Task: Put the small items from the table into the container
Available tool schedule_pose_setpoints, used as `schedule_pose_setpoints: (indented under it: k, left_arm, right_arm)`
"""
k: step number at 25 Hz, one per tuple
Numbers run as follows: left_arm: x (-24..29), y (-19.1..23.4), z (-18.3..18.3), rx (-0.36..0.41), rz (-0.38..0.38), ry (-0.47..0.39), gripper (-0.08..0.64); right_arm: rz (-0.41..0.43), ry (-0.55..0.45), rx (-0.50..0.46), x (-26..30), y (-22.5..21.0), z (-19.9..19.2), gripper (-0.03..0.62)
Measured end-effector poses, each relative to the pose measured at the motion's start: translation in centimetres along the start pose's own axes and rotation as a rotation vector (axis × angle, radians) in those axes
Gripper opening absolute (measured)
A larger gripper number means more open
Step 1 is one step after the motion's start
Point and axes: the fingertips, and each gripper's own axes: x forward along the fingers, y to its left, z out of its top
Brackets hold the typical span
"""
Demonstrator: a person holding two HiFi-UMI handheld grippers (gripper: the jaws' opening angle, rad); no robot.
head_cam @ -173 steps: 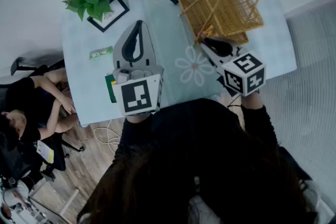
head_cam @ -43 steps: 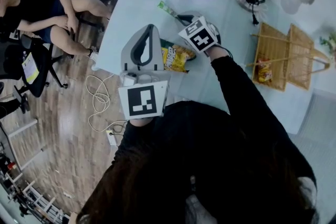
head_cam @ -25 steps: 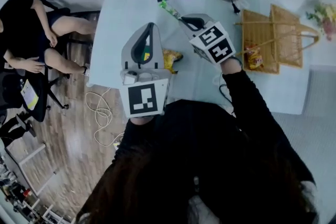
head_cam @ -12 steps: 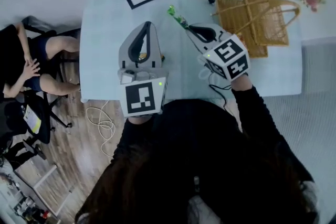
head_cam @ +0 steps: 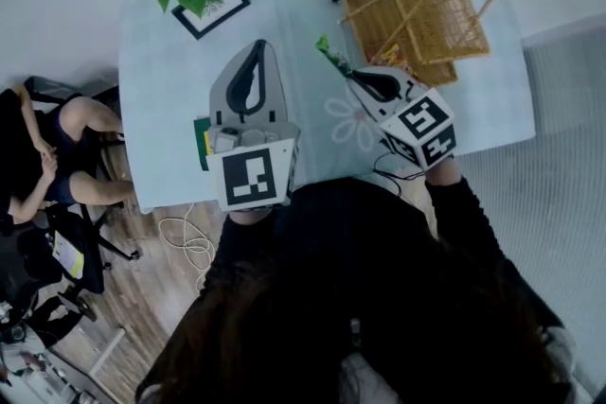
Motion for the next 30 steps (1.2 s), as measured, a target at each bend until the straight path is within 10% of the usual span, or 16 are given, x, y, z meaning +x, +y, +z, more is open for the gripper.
schedule_pose_setpoints:
  k: [15,30]
  left_arm:
    - [4.0,-7.9,0.5,0.001,-0.176,-0.003,0.002]
    - [5.1,-8.9,0.7,0.016,-0.169,-0.006,0.002]
  right_arm:
    - [-0.249,0.05,0.179,-9.2,-6.6,-7.3,0.038]
    - [-0.379,0.191,0.219,-8.9,-14.3,-11.2,0.038]
